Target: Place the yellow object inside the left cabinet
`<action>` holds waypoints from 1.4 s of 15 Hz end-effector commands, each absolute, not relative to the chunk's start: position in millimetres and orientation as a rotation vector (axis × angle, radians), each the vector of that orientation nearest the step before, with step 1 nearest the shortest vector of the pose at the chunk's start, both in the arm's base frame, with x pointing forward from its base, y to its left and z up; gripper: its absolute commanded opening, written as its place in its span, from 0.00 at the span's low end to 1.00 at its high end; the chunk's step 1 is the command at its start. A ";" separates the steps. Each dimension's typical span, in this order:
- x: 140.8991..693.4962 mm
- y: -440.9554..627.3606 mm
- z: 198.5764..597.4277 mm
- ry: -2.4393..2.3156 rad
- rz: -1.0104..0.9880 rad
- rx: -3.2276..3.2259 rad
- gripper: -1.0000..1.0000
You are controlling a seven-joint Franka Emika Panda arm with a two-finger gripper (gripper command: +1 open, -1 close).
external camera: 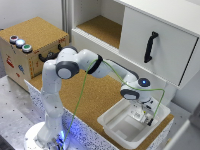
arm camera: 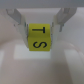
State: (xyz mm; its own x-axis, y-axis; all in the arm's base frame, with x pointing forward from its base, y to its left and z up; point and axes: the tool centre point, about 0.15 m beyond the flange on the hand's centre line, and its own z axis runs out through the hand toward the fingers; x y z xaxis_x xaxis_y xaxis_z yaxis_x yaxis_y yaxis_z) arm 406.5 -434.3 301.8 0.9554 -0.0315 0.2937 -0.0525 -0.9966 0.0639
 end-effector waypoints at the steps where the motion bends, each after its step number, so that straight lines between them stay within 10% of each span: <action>1: 416.3 -379.8 367.4 -0.206 0.501 2.996 0.00; 21: 444.3 -89.3 395.9 0.034 0.468 2.980 0.00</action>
